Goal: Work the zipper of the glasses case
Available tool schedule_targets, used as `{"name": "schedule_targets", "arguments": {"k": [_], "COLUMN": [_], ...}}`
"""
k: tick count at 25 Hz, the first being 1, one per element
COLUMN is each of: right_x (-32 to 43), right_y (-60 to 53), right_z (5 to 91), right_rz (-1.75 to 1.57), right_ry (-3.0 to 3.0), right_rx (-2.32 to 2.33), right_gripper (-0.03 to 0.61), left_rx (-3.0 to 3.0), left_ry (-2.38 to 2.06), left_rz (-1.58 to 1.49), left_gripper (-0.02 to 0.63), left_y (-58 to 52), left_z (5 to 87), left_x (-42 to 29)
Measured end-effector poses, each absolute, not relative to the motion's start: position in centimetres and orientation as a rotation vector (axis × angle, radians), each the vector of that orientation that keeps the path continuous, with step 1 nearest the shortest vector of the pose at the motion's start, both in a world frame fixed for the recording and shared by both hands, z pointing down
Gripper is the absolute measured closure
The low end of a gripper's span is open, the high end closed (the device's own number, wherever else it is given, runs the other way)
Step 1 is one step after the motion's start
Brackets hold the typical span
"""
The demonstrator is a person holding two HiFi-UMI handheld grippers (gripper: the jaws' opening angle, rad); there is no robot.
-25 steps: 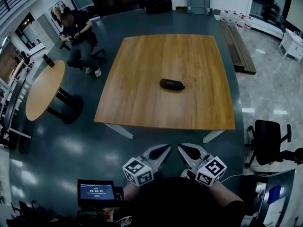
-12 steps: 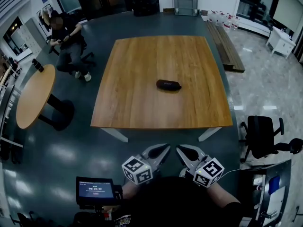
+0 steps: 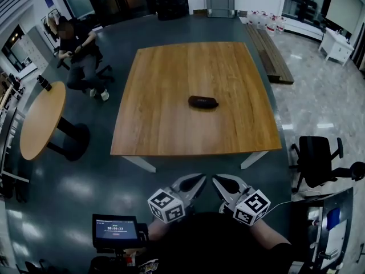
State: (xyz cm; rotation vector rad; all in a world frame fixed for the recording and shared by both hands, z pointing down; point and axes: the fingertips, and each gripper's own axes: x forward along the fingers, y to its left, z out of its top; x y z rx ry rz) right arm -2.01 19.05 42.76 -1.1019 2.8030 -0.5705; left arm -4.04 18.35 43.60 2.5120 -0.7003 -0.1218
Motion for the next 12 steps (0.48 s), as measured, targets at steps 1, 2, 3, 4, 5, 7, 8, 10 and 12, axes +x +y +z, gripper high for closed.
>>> {"name": "schedule_targets", "arguments": {"k": [1, 2, 3, 4, 5, 7, 8, 10, 12], "right_x": [-2.02, -2.0, -1.97, -1.94, -1.92, -1.97, -2.01, -2.07, -2.05], "right_y": [19.04, 19.03, 19.03, 18.99, 18.94, 18.81, 18.78, 18.73, 18.58], "right_z": [42.71, 42.68, 42.69, 42.73, 42.79, 42.89, 42.93, 42.97, 43.01], "right_rz": [-0.571, -0.572, -0.573, -0.574, -0.576, -0.579, -0.58, -0.579, -0.577], "right_ry": [2.806, 2.808, 2.81, 2.811, 2.811, 2.813, 2.816, 2.821, 2.824], "right_rx": [-1.099, -1.096, -1.093, -1.091, -1.09, -1.086, -1.083, -1.075, -1.07], "right_gripper": [0.574, 0.574, 0.574, 0.574, 0.574, 0.574, 0.574, 0.574, 0.574], "left_rx": [2.51, 2.507, 2.504, 2.502, 2.502, 2.502, 2.501, 2.498, 2.497], "left_ry": [-0.702, -0.705, -0.707, -0.709, -0.711, -0.714, -0.716, -0.722, -0.726], "left_rz": [-0.123, -0.125, -0.127, -0.128, -0.129, -0.128, -0.128, -0.13, -0.13], "left_gripper": [0.614, 0.614, 0.614, 0.614, 0.614, 0.614, 0.614, 0.614, 0.614], "left_y": [18.33, 18.32, 18.32, 18.31, 18.28, 18.21, 18.18, 18.1, 17.96], "left_z": [43.54, 43.52, 43.53, 43.57, 43.61, 43.68, 43.72, 43.78, 43.83], "left_x": [-4.04, -4.03, -4.0, -3.98, -3.97, -3.99, -4.0, -4.03, -3.98]}}
